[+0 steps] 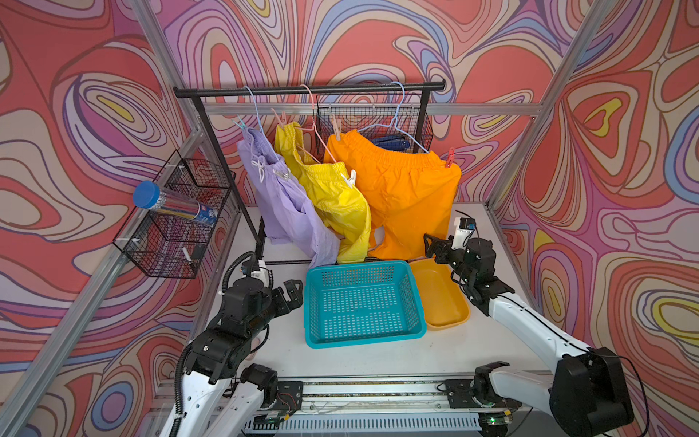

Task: Remove the clothespins securing shorts to the hanger
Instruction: Pick up the hanger from the clothesline.

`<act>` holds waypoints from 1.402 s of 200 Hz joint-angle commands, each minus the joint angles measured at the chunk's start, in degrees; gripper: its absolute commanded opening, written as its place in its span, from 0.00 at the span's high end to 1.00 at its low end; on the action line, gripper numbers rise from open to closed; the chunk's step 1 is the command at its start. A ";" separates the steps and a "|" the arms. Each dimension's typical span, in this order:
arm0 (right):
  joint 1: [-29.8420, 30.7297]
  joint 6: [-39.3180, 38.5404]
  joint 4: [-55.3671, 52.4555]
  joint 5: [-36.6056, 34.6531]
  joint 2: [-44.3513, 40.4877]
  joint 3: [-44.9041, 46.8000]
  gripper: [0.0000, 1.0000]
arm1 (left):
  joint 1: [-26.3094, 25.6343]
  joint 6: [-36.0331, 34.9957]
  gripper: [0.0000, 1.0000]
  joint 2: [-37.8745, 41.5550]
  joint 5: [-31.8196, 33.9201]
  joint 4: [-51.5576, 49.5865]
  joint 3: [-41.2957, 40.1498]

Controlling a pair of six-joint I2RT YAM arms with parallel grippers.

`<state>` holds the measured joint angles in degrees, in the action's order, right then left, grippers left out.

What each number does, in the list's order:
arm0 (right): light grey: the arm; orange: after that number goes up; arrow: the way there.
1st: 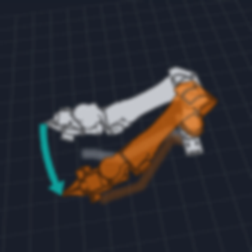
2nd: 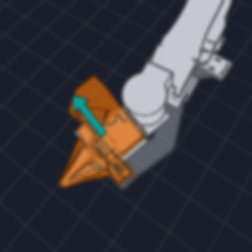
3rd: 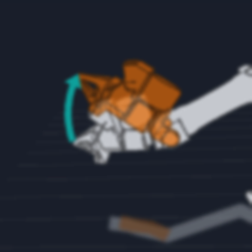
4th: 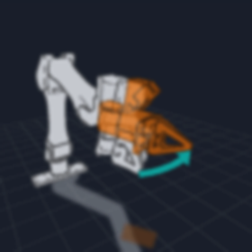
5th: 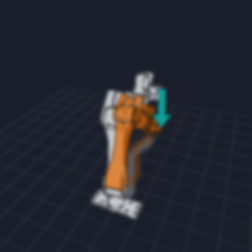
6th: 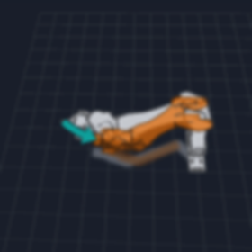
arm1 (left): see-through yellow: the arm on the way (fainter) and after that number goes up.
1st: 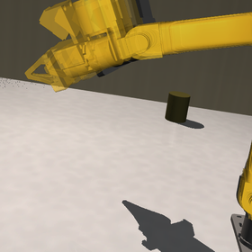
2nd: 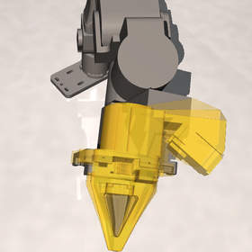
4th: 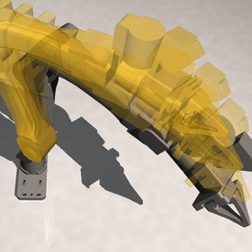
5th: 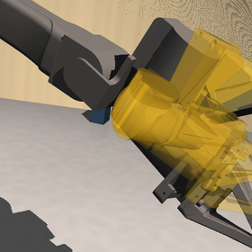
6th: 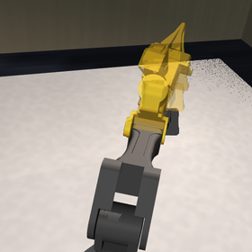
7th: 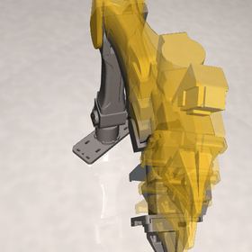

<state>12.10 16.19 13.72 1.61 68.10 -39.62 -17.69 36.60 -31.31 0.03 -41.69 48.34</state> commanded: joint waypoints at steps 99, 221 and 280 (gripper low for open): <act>0.37 0.78 0.52 0.50 2.98 -1.36 0.04 | -0.27 -3.46 0.00 -14.96 2.16 11.87 21.49; 0.30 1.04 0.70 0.29 3.54 -1.46 0.05 | -0.30 0.15 0.00 -36.86 4.22 7.07 43.92; 0.29 1.29 0.69 0.27 3.35 -1.44 0.05 | -0.24 -1.71 0.24 -43.25 6.65 2.52 48.52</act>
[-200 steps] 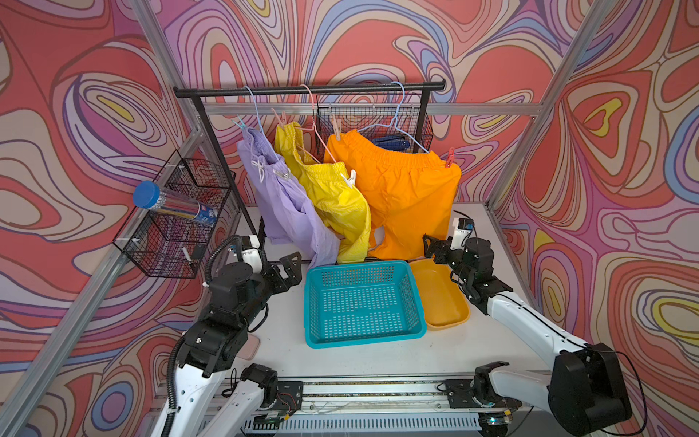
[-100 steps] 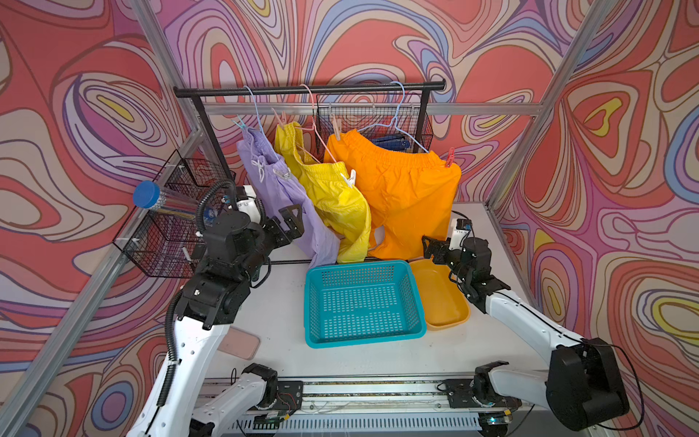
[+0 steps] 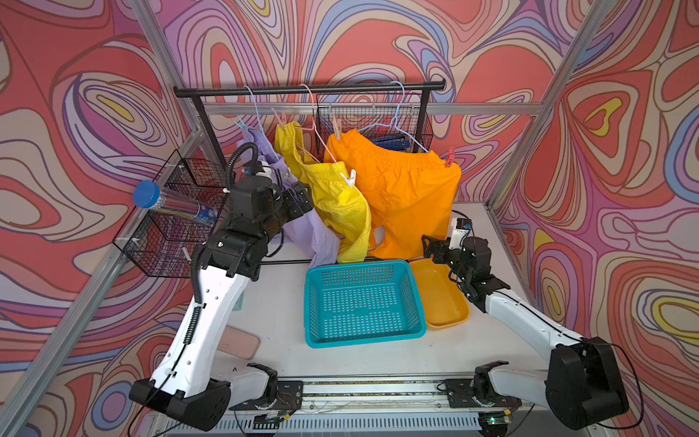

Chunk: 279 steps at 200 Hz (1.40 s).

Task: Remove the clothespins securing shorts to the hanger
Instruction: Pick up the hanger from the clothesline.

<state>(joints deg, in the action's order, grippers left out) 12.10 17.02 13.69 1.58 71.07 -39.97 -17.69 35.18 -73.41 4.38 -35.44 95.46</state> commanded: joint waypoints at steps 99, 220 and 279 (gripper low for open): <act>0.31 0.53 0.44 -0.06 0.13 -1.09 0.05 | -0.23 -2.16 0.80 -4.33 6.25 -6.39 2.83; 0.31 0.65 0.37 0.27 -0.58 -1.05 0.06 | 1.41 -4.67 1.00 -3.51 9.74 -8.53 3.20; 0.35 0.90 0.63 0.75 -0.58 -1.12 0.06 | 1.86 -7.71 1.00 -0.92 11.52 -4.12 4.06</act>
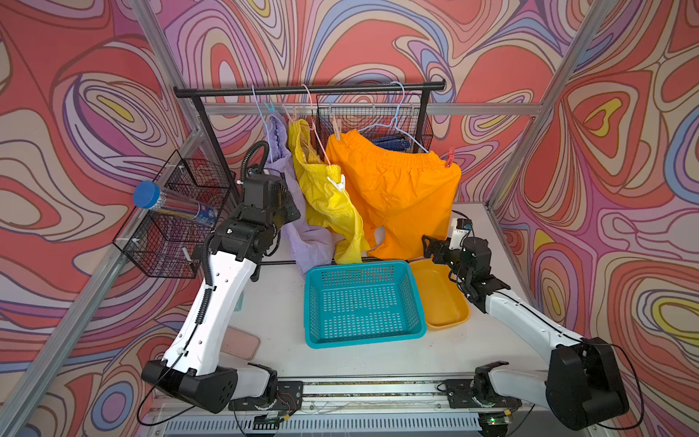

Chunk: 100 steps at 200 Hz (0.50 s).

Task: Remove the clothespins securing shorts to the hanger
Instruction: Pick up the hanger from the clothesline.

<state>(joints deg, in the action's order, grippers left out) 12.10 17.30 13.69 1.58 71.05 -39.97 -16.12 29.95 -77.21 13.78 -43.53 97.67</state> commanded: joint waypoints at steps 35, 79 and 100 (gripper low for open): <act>0.32 0.72 0.72 1.03 -0.40 -1.24 0.06 | 0.29 -5.36 1.00 4.52 2.97 8.13 2.45; 0.29 0.85 1.07 1.49 0.19 -1.25 0.06 | 0.25 -8.98 1.00 3.94 1.66 6.84 7.89; 0.32 0.89 0.98 1.51 0.19 -1.29 0.06 | 0.26 -9.40 1.00 5.16 0.89 7.28 7.67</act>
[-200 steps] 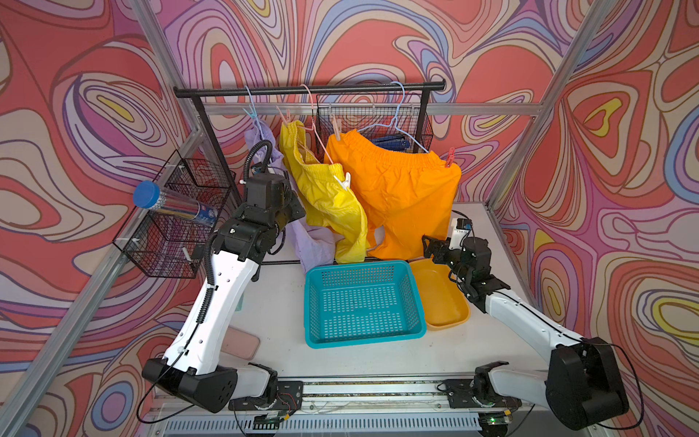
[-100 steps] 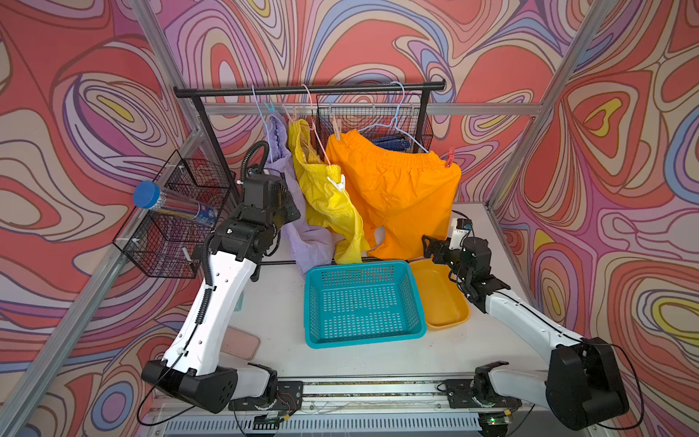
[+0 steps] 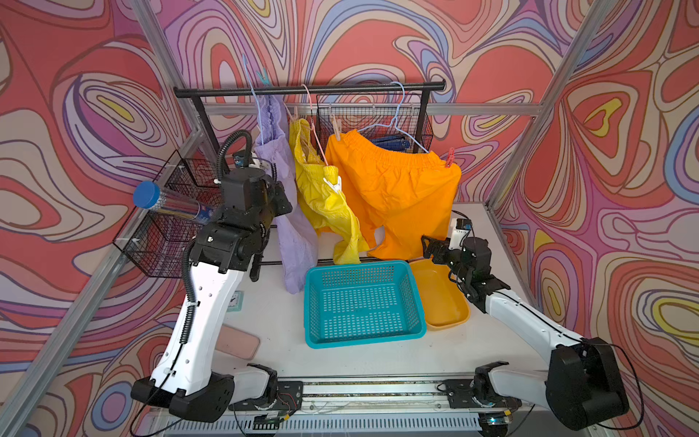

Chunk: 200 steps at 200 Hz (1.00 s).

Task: Remove the clothespins securing shorts to the hanger
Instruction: Pick up the hanger from the clothesline.

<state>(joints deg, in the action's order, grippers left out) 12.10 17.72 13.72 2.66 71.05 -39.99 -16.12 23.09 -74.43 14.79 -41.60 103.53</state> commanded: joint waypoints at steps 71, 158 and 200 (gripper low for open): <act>0.30 0.04 0.70 0.06 0.67 -1.48 0.06 | 0.24 -5.11 1.00 9.22 1.14 1.46 -1.47; 0.31 -0.50 -0.35 -0.30 -0.73 -1.23 0.06 | 0.23 -6.27 1.00 13.84 2.57 -4.68 -10.21; 0.34 -0.58 -0.45 -0.34 -1.30 -1.07 0.06 | 0.30 -5.31 1.00 17.59 2.28 -7.61 -14.67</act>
<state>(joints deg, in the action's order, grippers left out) 12.10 17.65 13.41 2.59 70.87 -40.27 -16.12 17.74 -60.40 16.51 -48.82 90.11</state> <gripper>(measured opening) 0.938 0.065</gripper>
